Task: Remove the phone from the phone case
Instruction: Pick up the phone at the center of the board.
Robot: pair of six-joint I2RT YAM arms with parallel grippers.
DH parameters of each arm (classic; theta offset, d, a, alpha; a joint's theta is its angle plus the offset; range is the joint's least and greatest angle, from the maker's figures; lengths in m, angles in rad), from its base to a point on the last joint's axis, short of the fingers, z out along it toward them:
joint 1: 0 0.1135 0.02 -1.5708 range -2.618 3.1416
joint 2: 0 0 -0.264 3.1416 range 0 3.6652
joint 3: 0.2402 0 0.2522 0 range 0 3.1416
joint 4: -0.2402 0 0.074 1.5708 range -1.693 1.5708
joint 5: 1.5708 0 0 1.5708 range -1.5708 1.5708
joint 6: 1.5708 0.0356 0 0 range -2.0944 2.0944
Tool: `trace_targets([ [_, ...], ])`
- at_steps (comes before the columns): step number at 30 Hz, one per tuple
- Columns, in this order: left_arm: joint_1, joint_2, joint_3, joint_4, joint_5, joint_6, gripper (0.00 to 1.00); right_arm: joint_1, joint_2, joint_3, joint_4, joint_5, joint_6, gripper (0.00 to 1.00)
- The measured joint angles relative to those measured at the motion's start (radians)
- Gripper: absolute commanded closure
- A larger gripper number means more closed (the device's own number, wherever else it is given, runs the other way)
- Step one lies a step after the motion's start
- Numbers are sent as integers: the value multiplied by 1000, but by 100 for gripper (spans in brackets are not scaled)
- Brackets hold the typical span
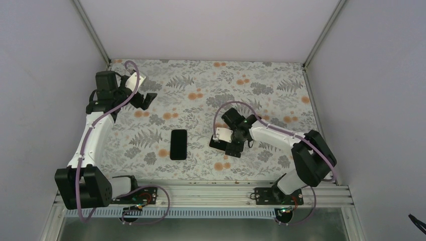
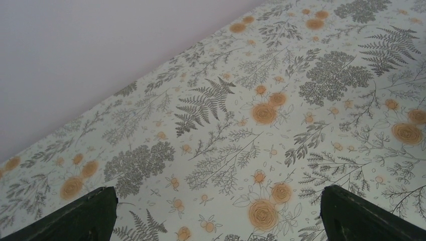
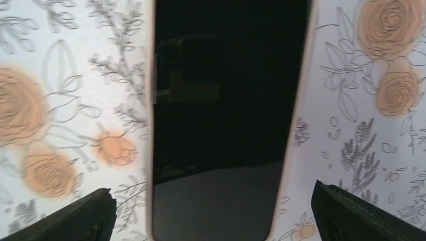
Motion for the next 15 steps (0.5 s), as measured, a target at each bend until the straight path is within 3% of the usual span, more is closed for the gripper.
trace_targets([
  [15,0,11,0,-6,19,4,0,3,159,52,54,55,19,0],
])
